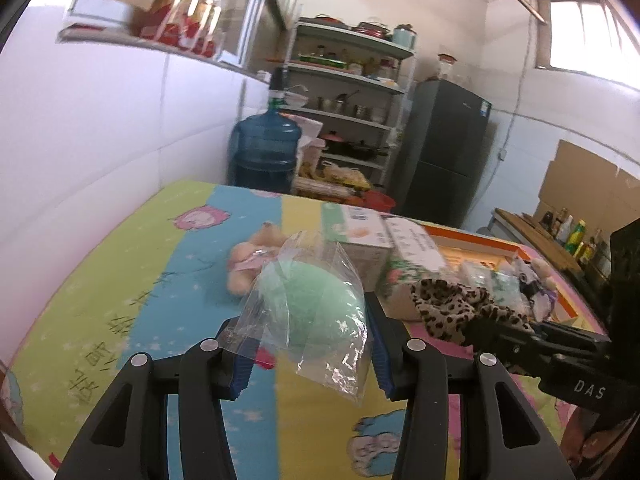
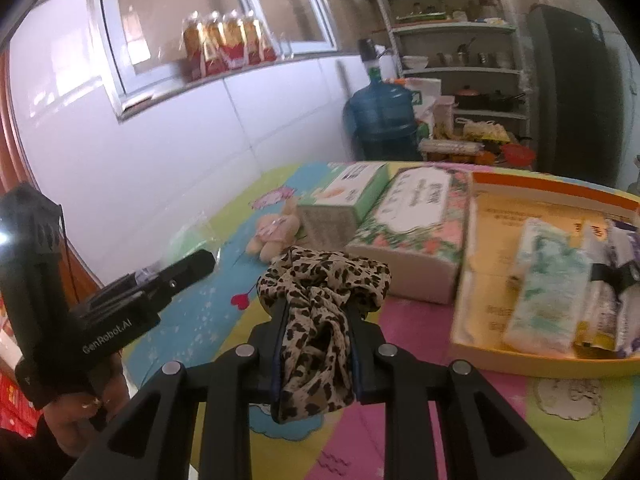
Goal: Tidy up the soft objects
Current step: 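Carry the bagged green ball and leopard scrunchie over the box with both grippers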
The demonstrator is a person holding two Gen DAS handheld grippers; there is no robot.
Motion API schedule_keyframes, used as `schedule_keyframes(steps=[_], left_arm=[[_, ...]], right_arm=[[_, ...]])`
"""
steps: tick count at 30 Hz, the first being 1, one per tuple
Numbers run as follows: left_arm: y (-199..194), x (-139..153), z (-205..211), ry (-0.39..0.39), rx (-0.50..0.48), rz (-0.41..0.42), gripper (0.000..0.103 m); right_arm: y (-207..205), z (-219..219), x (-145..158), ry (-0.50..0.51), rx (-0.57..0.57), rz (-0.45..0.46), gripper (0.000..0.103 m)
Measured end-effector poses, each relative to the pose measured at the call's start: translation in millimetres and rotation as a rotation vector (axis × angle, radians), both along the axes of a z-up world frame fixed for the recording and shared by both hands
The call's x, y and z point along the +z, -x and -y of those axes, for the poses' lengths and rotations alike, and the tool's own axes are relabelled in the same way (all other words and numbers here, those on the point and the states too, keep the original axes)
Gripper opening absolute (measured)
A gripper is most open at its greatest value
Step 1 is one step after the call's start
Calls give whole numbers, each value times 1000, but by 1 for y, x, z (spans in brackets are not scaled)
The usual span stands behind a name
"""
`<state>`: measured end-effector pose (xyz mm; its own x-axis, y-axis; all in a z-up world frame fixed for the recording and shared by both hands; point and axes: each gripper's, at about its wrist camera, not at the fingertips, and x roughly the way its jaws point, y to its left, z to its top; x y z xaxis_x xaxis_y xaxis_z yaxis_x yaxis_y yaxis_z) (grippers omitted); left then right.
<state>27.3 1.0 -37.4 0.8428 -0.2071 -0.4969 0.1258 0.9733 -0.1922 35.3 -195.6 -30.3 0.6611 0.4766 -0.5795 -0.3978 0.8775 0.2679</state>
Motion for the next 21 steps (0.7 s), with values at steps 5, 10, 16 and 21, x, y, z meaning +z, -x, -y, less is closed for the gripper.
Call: schedule_keyframes(steps=[5, 10, 16, 21], left_arm=[[0, 8, 25, -11, -43, 27, 50], [-4, 14, 50, -5, -84, 43, 50], [-7, 24, 84, -22, -141, 72, 50], [-10, 33, 119, -32, -205, 97, 50]], right_arm=[[10, 27, 7, -21, -46, 25, 25], [15, 52, 12, -36, -82, 40, 25], [21, 82, 17, -62, -130, 68, 25], [27, 115, 22, -85, -192, 93, 25]])
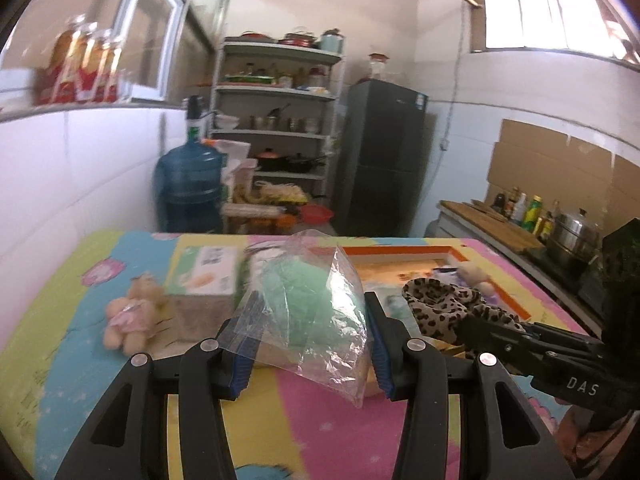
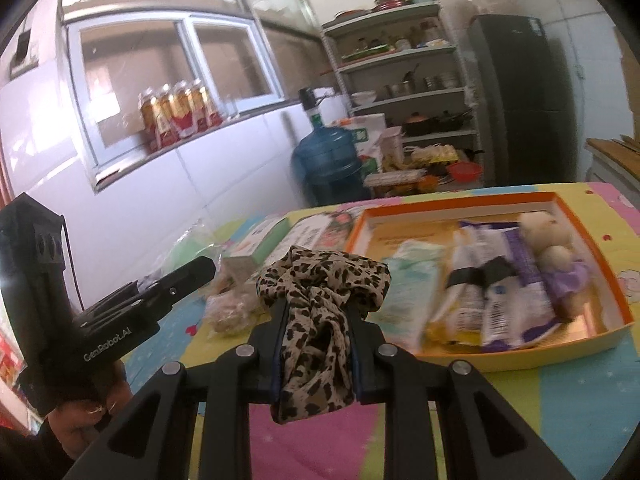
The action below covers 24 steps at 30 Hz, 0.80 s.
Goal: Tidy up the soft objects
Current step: 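Carry the bagged green ball and leopard scrunchie over the box with both grippers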
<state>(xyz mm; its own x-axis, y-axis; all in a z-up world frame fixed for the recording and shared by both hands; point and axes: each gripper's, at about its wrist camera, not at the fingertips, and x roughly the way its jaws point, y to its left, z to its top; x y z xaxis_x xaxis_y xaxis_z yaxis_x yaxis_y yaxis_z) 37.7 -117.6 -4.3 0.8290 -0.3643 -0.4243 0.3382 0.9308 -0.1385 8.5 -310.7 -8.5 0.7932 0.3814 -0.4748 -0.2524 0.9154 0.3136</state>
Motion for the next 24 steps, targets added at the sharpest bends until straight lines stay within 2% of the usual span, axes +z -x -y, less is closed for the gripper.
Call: schedule_keyframes(steps=[11, 24], left_arm=[[-19, 10, 68, -30, -82, 16, 50], [-62, 15, 122, -56, -103, -3, 50]], right_arm=[[2, 63, 7, -23, -110, 36, 25], [-25, 99, 18, 0, -147, 67, 25]])
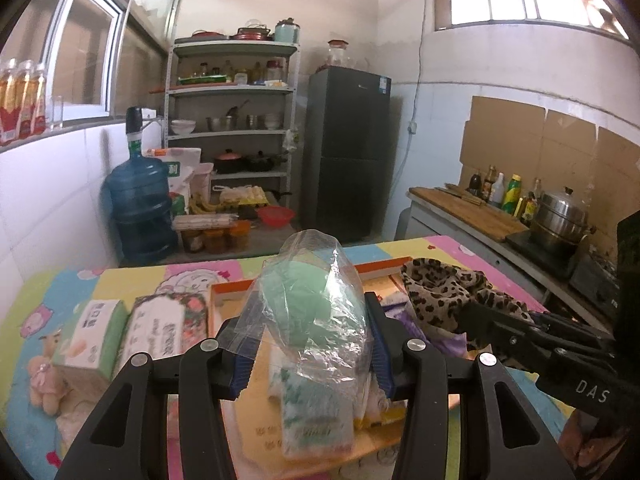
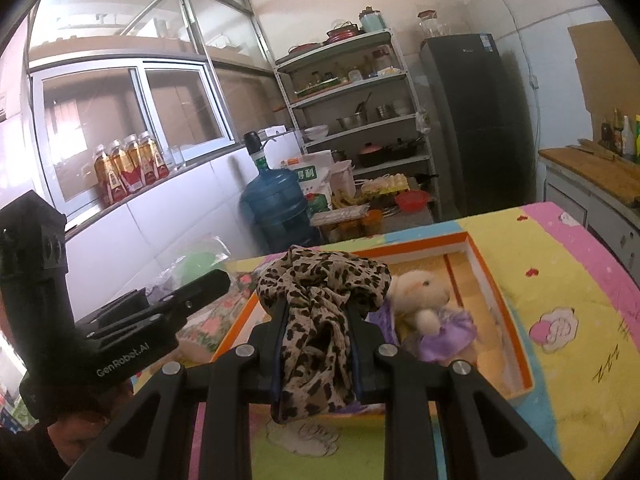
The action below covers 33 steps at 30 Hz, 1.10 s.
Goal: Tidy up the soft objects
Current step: 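Carry the bagged green ball and leopard scrunchie over the box with both grippers, then open both grippers releasing the green ball and leopard scrunchie into the box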
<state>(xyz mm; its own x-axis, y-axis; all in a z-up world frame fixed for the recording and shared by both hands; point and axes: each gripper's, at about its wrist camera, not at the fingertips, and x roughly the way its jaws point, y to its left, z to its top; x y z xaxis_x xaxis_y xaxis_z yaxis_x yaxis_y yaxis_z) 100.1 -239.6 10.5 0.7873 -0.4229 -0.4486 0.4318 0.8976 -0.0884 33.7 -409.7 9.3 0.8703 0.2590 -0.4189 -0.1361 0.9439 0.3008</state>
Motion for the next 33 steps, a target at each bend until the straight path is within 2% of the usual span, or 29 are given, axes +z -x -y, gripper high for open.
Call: schedule_keyframes(steps=[10, 18, 24, 33], left_arm=[[-33, -6, 31, -35, 5, -11, 50], [-65, -16, 47, -42, 18, -60, 50], [-88, -31, 50, -22, 15, -148, 50], [-111, -56, 55, -41, 1, -244, 50]], right_arm=[[-39, 19, 6, 37, -28, -18, 25], [-77, 22, 12, 91, -34, -43, 25], [-104, 22, 5, 122, -34, -76, 25], [-123, 18, -21, 139, -9, -157, 25]])
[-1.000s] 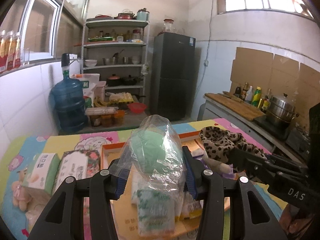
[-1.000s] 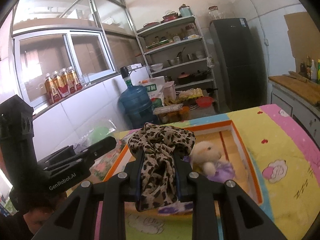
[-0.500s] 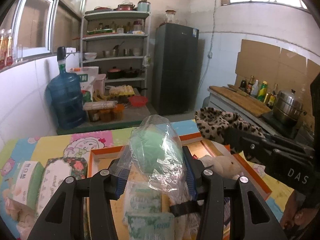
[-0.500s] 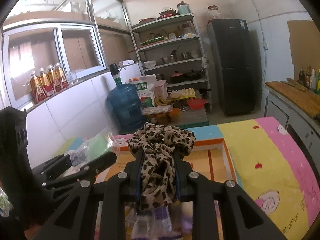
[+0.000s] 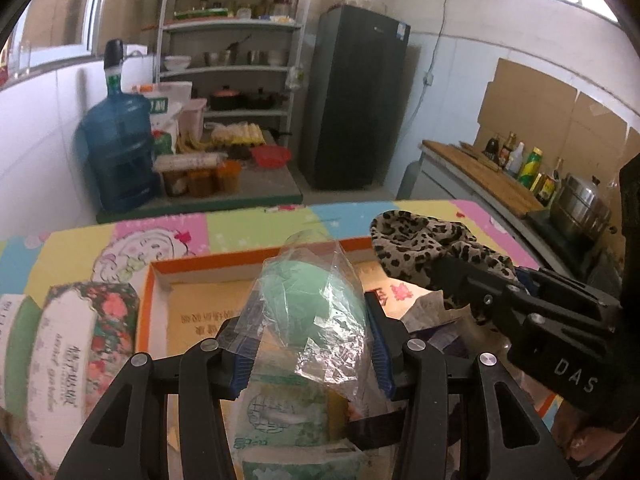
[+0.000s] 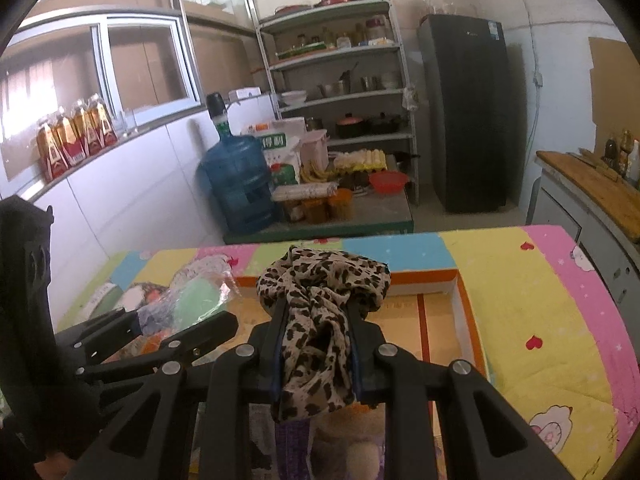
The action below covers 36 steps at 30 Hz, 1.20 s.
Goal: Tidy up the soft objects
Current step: 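Open both grippers releasing the green ball and leopard scrunchie into the box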
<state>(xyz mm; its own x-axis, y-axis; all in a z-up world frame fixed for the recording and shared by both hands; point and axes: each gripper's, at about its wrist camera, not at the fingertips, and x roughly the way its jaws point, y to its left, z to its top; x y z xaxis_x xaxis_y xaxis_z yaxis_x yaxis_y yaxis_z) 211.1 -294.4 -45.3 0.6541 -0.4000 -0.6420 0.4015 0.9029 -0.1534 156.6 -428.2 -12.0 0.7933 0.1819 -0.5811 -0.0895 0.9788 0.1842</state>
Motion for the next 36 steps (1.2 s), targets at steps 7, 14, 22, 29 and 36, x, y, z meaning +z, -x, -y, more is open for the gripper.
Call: schedule_keyframes(steps=[7, 14, 22, 29, 36], left_arm=[[-7, -7, -4, 7, -6, -51, 57], [15, 10, -28, 101, 3, 4, 76], [62, 49, -56, 149, -19, 148, 76], [97, 71, -87, 131, 1, 222, 76], [124, 80, -119, 105, 20, 253, 76]], right_arm=[[-4, 4, -14, -29, 10, -39, 41], [4, 16, -9, -108, -12, -5, 62], [33, 9, 20, -116, -46, 81, 62], [72, -13, 47, -130, -45, 165, 63], [94, -43, 58, -129, -23, 178, 63]])
